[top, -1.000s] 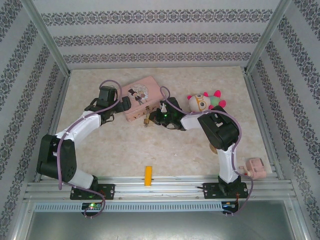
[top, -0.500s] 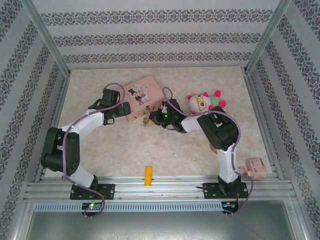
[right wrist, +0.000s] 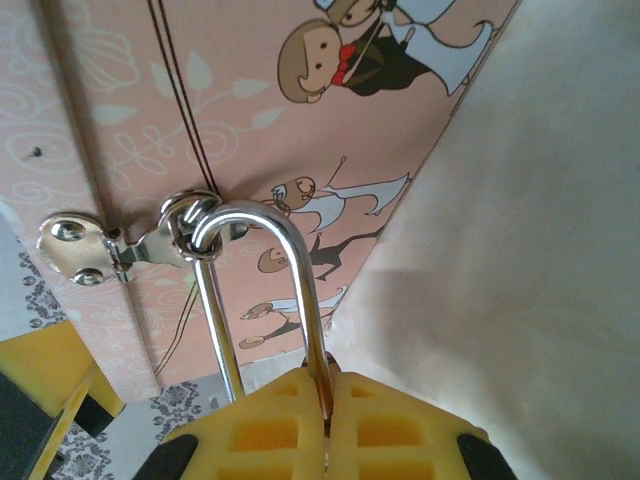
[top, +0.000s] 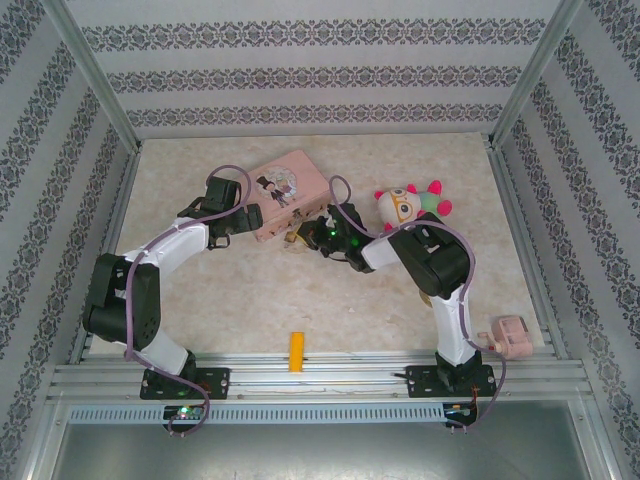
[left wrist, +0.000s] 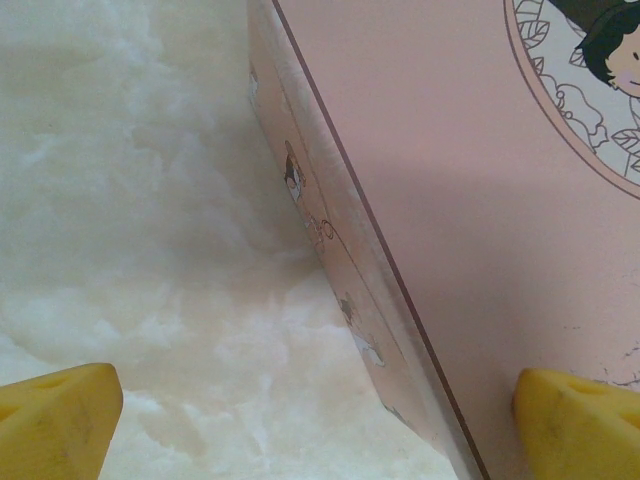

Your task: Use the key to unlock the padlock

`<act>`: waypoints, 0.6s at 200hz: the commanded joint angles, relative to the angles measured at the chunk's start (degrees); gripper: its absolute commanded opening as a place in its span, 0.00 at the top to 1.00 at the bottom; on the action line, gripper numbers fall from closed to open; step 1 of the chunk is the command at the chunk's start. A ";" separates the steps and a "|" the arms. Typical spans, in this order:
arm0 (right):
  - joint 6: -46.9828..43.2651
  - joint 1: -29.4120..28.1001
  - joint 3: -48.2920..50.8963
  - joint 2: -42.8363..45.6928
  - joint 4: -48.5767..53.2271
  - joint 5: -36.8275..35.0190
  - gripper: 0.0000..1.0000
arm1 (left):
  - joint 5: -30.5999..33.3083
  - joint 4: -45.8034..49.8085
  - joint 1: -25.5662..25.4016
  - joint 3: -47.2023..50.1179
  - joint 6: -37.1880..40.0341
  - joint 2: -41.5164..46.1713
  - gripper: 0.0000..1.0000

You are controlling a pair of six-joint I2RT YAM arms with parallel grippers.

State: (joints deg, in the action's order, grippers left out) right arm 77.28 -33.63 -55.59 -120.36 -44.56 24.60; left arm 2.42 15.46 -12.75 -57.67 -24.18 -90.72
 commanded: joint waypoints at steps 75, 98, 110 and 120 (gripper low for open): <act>5.03 0.28 2.95 -0.63 -9.05 -8.68 1.00 | 0.22 1.32 -0.58 0.07 -0.15 -0.07 0.01; 4.92 0.39 2.83 -0.58 -9.14 -9.44 1.00 | 0.22 1.32 -0.60 0.13 -0.23 -0.25 0.01; 4.92 0.40 2.86 -0.62 -9.23 -9.78 1.00 | 0.22 1.32 -0.60 0.18 -0.19 -0.25 0.01; 4.92 0.42 2.94 -0.57 -9.37 -10.00 1.00 | 0.22 1.32 -0.61 0.18 -0.21 -0.25 0.01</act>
State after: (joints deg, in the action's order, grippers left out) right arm 81.32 -33.65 -53.17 -120.40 -50.87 19.05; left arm 1.96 15.44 -12.78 -57.67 -24.23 -90.72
